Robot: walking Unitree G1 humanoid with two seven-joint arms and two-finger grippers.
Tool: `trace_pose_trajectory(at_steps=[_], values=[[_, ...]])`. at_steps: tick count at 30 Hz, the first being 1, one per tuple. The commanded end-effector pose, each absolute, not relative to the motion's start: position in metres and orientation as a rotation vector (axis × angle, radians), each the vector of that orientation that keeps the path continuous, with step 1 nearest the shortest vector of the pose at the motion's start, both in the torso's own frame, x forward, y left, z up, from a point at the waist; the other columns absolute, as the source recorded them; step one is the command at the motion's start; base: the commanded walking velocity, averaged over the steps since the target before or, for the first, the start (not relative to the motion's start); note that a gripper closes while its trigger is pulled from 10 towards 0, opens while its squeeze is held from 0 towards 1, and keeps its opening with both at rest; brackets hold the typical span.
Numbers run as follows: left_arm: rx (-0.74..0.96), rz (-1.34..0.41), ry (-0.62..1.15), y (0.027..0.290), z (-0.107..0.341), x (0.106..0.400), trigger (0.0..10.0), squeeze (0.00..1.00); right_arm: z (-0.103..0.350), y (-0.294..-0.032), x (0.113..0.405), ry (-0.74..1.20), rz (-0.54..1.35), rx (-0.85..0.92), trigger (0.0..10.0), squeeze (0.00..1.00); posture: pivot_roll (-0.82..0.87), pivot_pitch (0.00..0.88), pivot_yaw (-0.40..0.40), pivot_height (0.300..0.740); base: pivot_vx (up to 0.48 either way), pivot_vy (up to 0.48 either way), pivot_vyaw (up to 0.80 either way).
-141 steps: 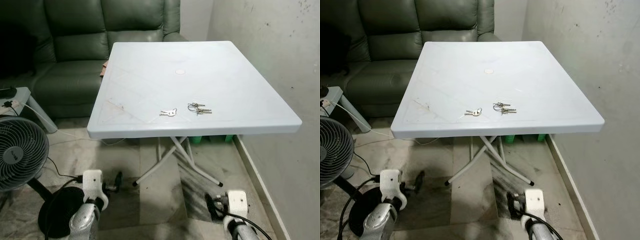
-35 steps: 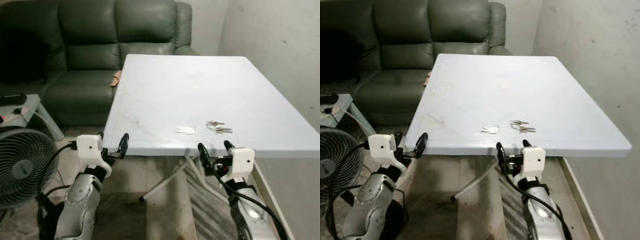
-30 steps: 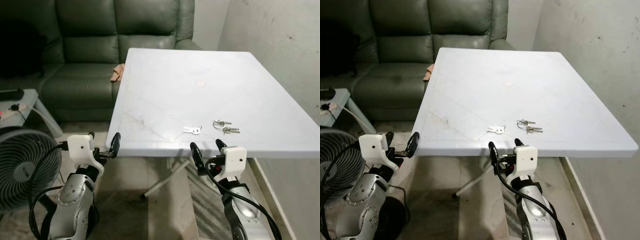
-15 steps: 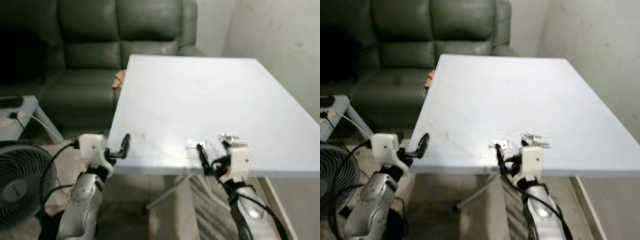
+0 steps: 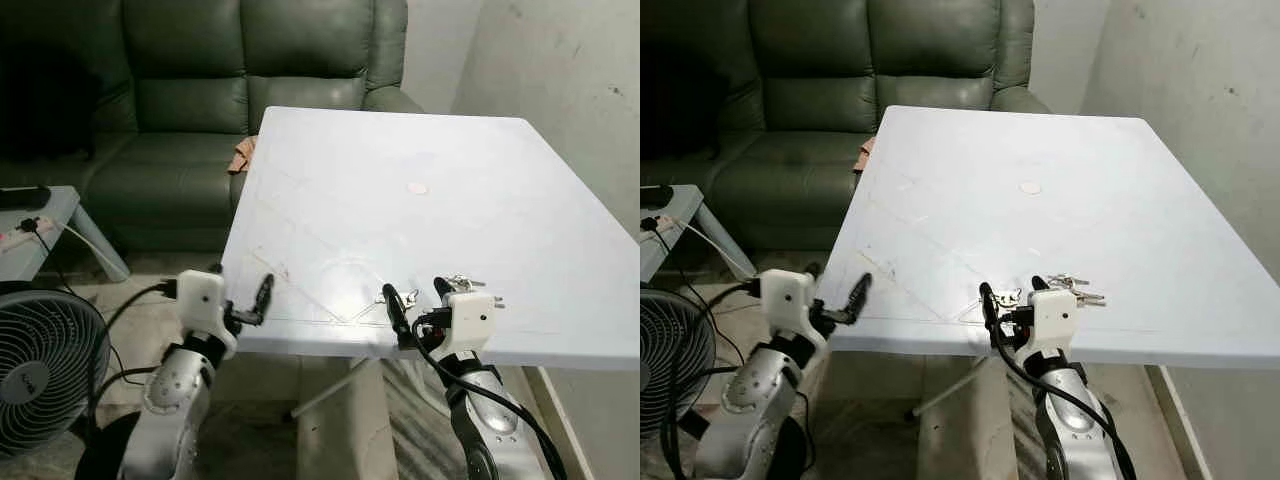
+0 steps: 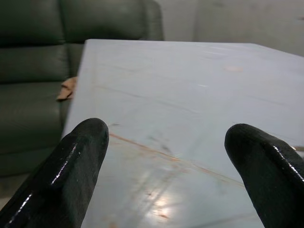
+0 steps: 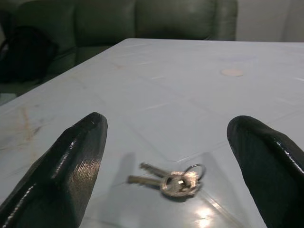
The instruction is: Hang keys on a hook
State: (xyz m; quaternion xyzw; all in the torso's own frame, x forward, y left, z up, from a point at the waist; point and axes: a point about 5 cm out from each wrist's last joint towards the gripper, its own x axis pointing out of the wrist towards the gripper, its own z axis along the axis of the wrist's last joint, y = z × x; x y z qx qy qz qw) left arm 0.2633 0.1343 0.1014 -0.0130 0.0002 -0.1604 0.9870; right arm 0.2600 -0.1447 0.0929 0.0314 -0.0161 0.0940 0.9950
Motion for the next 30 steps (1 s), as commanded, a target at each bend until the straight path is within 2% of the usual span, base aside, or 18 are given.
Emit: trace_pose_trajectory(at_steps=[1, 6, 15, 30], values=[[-0.002, -0.35, -0.023, 0.132, 0.106, 0.261, 10.0, 0.0, 0.096, -0.147, 0.263, -0.035, 0.171, 0.049, 10.0, 0.0, 0.02, 0.0, -0.008, 0.74, 0.0, 0.0, 0.0], [0.019, -0.454, -0.028, 0.114, 0.105, 0.252, 10.0, 0.0, 0.094, -0.151, 0.268, -0.004, 0.113, 0.045, 10.0, 0.0, 0.02, 0.0, -0.014, 0.74, 0.0, 0.0, 0.0], [0.069, -0.586, -0.03, 0.092, 0.104, 0.237, 10.0, 0.0, 0.086, -0.161, 0.275, 0.081, 0.001, 0.005, 10.0, 0.0, 0.01, 0.061, -0.012, 0.74, 0.0, 0.0, 0.0], [0.087, -0.635, -0.018, 0.086, 0.105, 0.224, 10.0, 0.0, 0.081, -0.183, 0.28, 0.102, -0.074, -0.023, 10.0, 0.0, 0.02, 0.123, -0.006, 0.74, 0.0, 0.0, 0.0]])
